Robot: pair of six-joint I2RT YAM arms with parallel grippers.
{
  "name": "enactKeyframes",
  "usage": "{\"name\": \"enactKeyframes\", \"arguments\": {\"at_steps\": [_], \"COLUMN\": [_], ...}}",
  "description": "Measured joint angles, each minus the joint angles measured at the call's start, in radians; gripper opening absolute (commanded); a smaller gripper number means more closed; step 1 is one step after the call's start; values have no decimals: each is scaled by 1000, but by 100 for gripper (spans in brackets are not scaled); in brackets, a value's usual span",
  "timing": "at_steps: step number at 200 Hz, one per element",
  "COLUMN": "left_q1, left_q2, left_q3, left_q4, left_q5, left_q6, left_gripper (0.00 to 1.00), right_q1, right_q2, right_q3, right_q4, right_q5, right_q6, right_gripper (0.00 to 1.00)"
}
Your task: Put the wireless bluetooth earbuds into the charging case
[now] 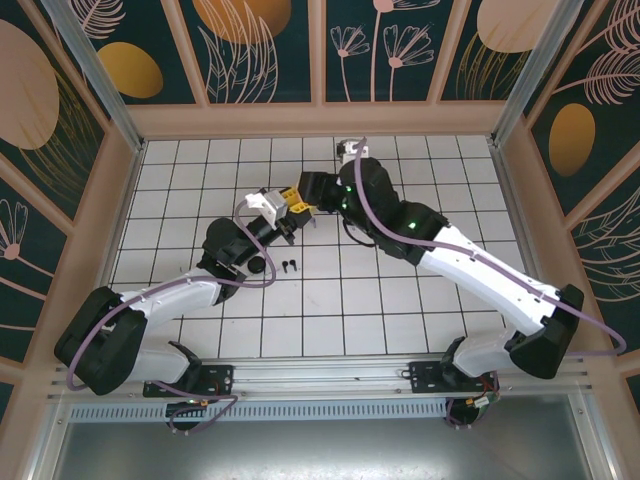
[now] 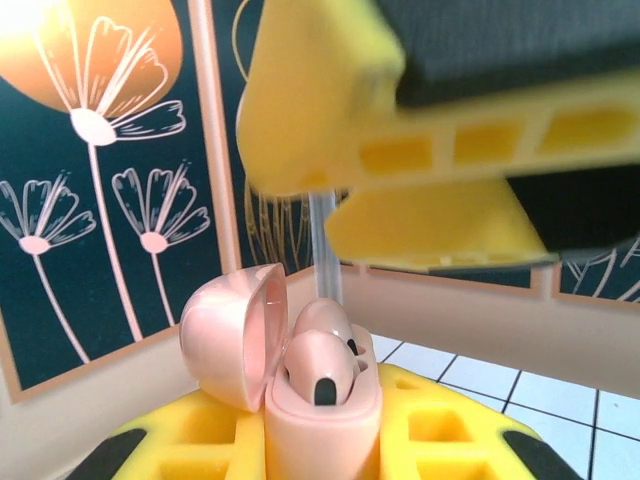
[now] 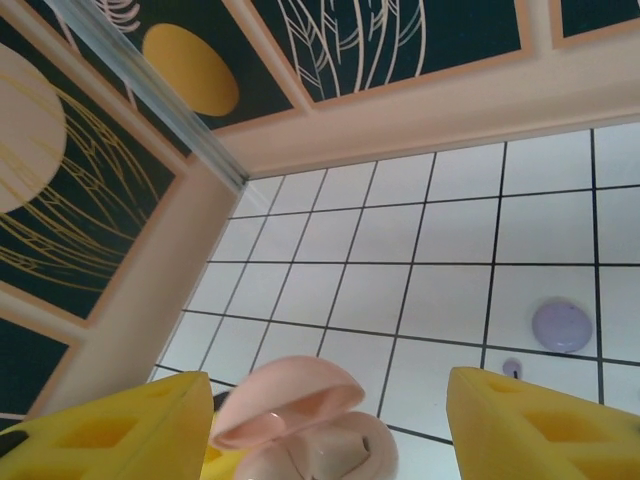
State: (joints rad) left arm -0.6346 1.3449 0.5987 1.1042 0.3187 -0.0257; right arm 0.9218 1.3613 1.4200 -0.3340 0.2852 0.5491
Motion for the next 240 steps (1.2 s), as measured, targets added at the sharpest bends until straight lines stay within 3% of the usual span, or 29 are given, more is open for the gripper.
{"name": "enactKeyframes", "arguments": {"at_steps": [12,51,117,171,207,240], "left_q1": [-1,-1,-1,-4,-12,-4], "left_q2": [0,0,5,26,40,51], "left_q3": [0,0,0,2,10,39], "left_q4": [0,-2,-21,-64,-60,-100], "left_q5": [14,34,66,78,61,-31], "left_q6": [6,36,56,59,35,-60], "left_gripper": [0,0,0,0,0,0], "right_q1": [-19,-90,-117,-98,-108,-201], "right_q2": [-2,73,237,80,-40,-138], "right_q3": [18,111,267,78,-25,-144], "right_q4": [-15,-69,-195,-190,-188,-143], "right_q5": [-23,-118,-243,-253,-225,-205], "right_q6": [0,-25,-105,-90,-34,38], "right_gripper": [58,33,15,13,21,27]}}
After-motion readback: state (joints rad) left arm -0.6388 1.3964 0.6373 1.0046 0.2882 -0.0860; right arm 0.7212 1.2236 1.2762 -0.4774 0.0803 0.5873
